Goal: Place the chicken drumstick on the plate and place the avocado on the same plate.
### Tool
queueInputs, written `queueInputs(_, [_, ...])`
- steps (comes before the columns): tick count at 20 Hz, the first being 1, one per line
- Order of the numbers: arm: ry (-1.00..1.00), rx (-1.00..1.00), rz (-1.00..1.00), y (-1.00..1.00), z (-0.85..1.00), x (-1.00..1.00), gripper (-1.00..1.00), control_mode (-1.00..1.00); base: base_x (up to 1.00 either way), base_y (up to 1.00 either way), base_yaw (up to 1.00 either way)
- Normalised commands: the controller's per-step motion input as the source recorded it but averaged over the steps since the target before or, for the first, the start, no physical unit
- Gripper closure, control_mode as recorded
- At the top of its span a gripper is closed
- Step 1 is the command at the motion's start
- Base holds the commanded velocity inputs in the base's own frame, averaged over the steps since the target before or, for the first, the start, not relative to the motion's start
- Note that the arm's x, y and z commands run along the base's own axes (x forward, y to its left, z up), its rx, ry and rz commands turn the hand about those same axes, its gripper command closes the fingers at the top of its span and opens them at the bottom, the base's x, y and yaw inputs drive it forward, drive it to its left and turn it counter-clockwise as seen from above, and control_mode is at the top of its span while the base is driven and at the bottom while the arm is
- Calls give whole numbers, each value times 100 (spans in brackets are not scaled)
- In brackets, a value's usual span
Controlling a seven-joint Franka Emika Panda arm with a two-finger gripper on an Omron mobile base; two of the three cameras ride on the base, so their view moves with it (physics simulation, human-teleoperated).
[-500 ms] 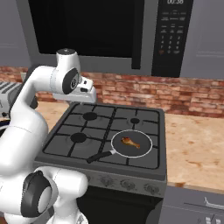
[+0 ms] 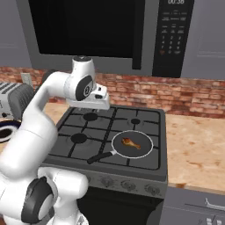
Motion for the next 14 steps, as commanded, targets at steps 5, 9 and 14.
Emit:
queueInputs(5, [-1,-4,19,-83,-46,0,-100,-100,0,0,0])
queueInputs(9, [0,1,16,-73,-55,2,-100,-100,0,0,0])
queueInputs(14, [14,-6,5,-78,-60,37,-100,-100,0,0,0])
